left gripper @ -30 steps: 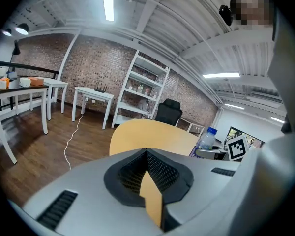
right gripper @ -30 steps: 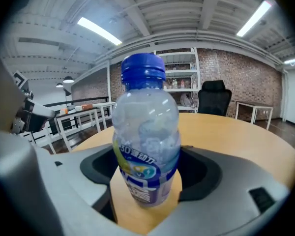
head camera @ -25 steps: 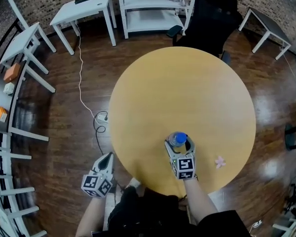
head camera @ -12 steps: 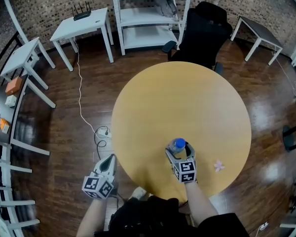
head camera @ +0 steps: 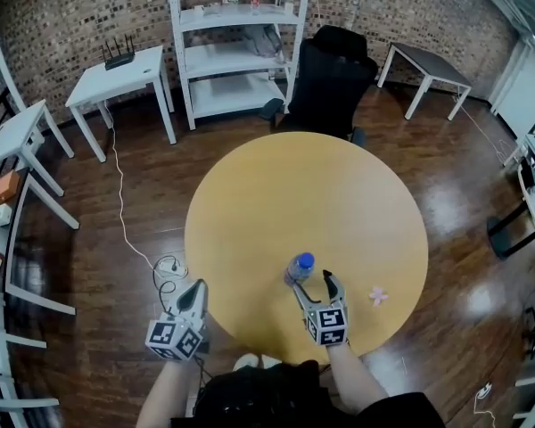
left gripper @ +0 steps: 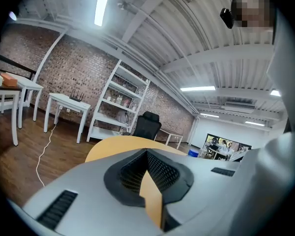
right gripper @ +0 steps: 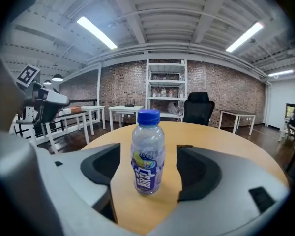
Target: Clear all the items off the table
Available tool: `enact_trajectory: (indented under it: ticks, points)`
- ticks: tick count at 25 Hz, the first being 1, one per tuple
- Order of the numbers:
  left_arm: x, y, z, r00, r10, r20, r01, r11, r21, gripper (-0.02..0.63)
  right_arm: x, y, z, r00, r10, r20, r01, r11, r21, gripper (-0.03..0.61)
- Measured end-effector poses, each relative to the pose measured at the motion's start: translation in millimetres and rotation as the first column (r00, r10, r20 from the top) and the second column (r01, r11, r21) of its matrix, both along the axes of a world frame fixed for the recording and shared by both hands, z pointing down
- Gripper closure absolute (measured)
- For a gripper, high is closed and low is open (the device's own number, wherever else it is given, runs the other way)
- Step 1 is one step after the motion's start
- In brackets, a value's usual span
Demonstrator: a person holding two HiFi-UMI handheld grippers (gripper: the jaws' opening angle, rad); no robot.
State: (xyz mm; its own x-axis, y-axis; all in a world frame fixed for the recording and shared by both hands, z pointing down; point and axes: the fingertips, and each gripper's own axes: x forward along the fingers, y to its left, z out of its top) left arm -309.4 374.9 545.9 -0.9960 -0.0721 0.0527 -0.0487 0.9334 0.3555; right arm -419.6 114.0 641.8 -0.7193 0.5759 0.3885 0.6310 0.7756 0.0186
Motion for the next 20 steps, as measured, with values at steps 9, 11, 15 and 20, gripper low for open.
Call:
enact_trajectory:
  ticks: [9,11,15,20]
  points:
    - [-25,-27,-20,0.991,0.108,0.082,-0.110,0.994,0.018,0.614,12,-55,-75,0.977,0.183,0.114,-0.169,0.978,-0.122,0.273]
    - [-32,-40,-25,0.985,0.139,0.102,-0.141,0.990,0.016,0.614,16,-69,-82,0.970,0.211,0.119,-0.200,0.975,-0.098,0.347]
    - [-49,-64,-30,0.972,0.204,0.116,-0.206,0.979,0.003,0.614,28,-91,-95,0.957,0.261,0.127,-0.252,0.964,-0.080,0.574]
    - [-63,-102,-38,0.946,0.297,0.129,-0.296,0.955,-0.028,0.614,39,-126,-107,0.926,0.341,0.163,-0.325,0.938,-0.119,0.574]
